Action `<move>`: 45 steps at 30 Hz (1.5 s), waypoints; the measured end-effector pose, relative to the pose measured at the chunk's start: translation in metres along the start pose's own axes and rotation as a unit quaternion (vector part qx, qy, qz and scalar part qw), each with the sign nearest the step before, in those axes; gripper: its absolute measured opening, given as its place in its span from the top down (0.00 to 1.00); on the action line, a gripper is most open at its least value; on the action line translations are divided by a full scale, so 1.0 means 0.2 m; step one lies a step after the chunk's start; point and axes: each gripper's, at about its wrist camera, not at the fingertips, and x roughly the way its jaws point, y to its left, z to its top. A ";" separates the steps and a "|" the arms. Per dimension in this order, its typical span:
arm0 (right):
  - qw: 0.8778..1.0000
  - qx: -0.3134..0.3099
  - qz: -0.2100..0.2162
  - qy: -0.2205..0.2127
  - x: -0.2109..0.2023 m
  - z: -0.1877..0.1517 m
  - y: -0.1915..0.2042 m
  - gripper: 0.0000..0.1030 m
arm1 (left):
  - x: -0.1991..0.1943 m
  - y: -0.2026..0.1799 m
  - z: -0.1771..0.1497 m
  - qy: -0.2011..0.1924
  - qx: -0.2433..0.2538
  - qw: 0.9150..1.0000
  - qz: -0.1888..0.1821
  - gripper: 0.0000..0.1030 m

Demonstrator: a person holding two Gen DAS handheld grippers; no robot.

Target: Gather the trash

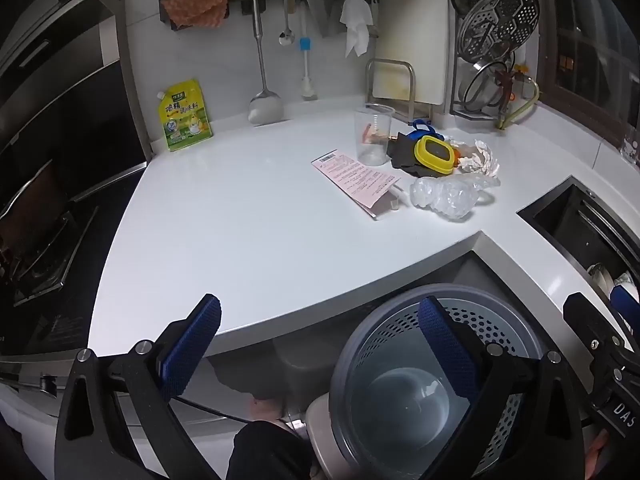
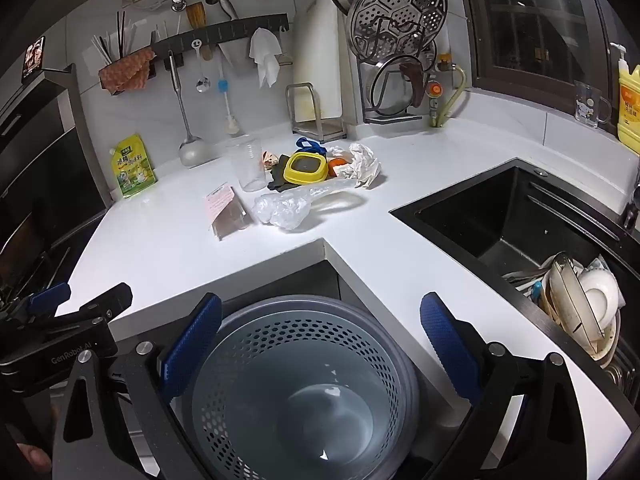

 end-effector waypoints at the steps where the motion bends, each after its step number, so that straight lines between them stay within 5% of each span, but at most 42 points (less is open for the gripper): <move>1: 1.000 0.000 0.001 -0.001 0.00 0.00 0.00 0.08 | 0.00 0.00 0.00 0.001 0.000 1.000 0.000 0.06; 45: 1.000 -0.003 0.001 0.000 -0.01 0.00 0.03 0.08 | -0.01 0.01 -0.01 -0.002 0.003 1.000 -0.002 0.06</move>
